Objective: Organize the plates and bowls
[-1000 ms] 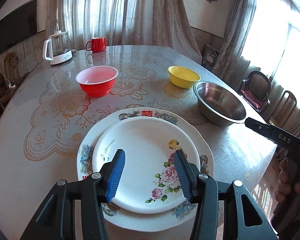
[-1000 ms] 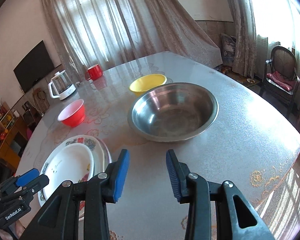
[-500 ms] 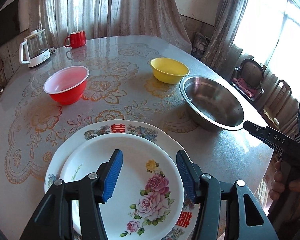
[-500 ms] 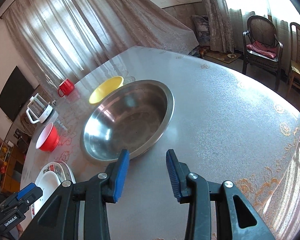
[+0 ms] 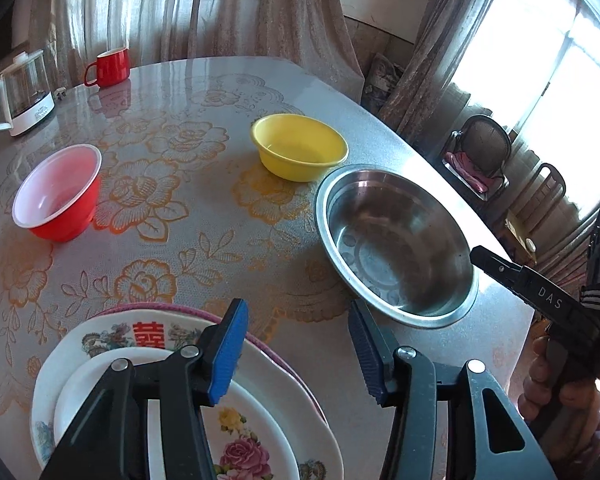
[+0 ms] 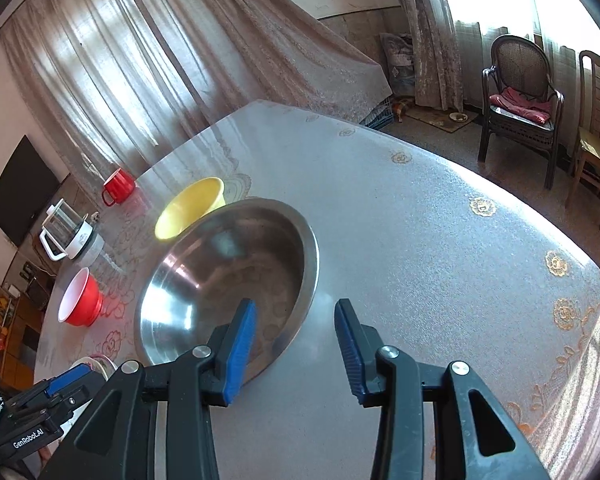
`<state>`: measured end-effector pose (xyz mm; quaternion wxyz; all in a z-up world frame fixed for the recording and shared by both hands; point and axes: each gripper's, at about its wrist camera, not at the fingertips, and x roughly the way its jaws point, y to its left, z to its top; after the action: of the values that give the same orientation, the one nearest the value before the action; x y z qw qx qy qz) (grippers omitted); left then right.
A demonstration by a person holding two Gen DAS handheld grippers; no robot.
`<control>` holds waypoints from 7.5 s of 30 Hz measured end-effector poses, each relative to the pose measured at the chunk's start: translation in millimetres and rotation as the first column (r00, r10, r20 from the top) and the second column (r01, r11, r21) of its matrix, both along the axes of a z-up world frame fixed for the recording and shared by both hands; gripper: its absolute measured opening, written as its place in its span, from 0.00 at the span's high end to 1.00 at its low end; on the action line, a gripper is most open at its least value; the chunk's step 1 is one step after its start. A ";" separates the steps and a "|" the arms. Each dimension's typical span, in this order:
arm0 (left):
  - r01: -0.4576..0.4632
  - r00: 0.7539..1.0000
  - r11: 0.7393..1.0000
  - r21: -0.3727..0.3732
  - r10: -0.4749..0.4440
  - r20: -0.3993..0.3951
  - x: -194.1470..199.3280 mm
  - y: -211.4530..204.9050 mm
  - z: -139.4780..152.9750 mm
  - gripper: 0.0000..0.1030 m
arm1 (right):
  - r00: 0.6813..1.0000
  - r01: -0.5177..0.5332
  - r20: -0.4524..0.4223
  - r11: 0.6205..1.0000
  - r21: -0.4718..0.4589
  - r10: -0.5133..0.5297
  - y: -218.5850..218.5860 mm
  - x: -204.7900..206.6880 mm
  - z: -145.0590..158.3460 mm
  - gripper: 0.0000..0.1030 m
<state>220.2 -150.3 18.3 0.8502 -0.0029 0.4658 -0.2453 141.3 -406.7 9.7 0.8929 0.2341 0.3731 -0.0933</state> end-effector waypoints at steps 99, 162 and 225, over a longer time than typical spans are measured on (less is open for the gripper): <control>-0.032 0.984 0.988 0.149 0.005 0.179 64.2 33.4 18.1 0.29 | 0.940 -0.342 0.076 0.903 0.262 0.333 38.2 128.2 22.4 0.29; 0.052 0.998 0.996 -0.079 -0.053 -0.015 67.6 20.4 43.2 0.87 | 0.968 -0.253 0.074 0.935 0.248 0.242 45.9 93.8 25.4 0.90; -0.029 0.996 0.995 0.093 0.020 0.091 -0.7 22.9 8.5 0.81 | 0.981 -0.192 -0.027 0.980 -0.054 0.191 82.6 29.8 -1.5 0.71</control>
<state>219.5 -127.3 26.9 0.8724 0.0425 0.4382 -0.2125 171.1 -324.0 8.2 0.8998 0.1709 0.4010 -0.0201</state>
